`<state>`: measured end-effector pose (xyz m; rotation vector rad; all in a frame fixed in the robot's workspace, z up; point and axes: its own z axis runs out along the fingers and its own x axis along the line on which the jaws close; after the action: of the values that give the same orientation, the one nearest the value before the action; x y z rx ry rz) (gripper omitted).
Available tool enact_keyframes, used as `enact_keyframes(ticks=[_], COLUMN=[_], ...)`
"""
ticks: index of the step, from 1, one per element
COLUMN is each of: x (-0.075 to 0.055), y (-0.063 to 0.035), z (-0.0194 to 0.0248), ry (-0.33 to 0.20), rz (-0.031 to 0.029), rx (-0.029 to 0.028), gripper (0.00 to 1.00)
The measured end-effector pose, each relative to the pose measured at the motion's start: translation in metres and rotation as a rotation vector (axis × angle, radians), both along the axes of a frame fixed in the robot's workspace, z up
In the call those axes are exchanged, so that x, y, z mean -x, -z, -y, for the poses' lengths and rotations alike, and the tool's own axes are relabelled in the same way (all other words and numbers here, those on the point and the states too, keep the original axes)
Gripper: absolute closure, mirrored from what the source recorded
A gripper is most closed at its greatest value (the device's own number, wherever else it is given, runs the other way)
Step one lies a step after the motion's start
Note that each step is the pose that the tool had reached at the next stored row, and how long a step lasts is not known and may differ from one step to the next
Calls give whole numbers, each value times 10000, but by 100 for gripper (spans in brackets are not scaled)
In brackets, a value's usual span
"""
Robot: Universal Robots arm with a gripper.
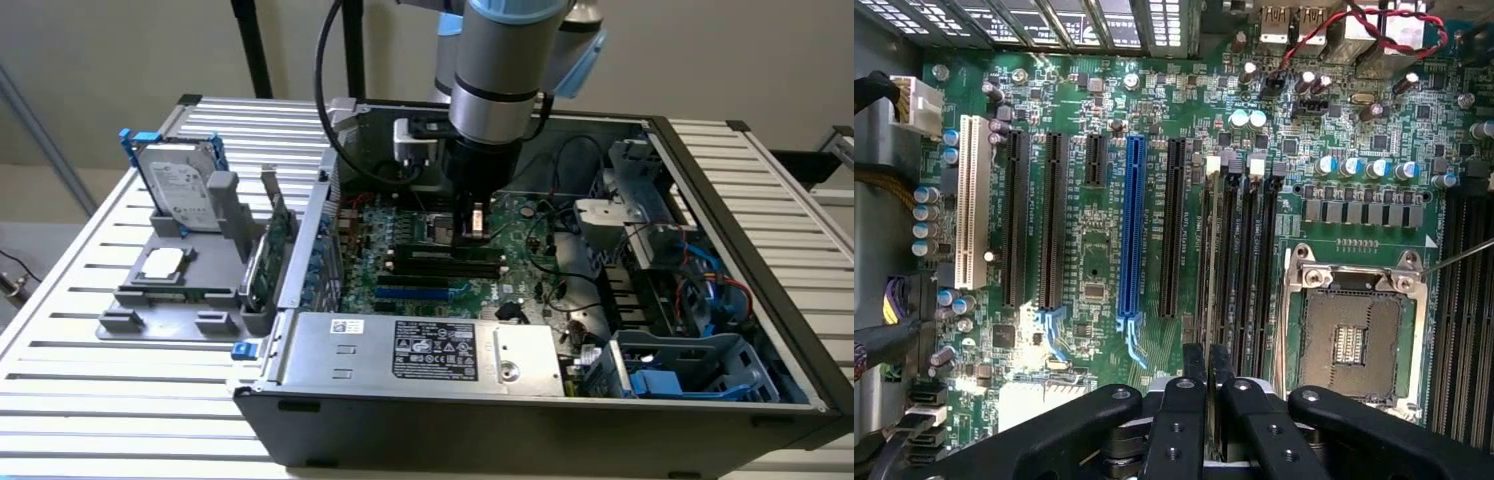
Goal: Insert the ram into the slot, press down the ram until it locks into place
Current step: 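Insert the ram into the slot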
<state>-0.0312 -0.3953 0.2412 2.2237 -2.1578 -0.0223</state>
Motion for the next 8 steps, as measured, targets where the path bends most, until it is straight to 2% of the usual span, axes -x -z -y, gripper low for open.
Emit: enact_keyframes(ticks=[8], x=[4], y=[38], z=[0], ry=[-2], rz=[2], rx=[0], gripper=[87])
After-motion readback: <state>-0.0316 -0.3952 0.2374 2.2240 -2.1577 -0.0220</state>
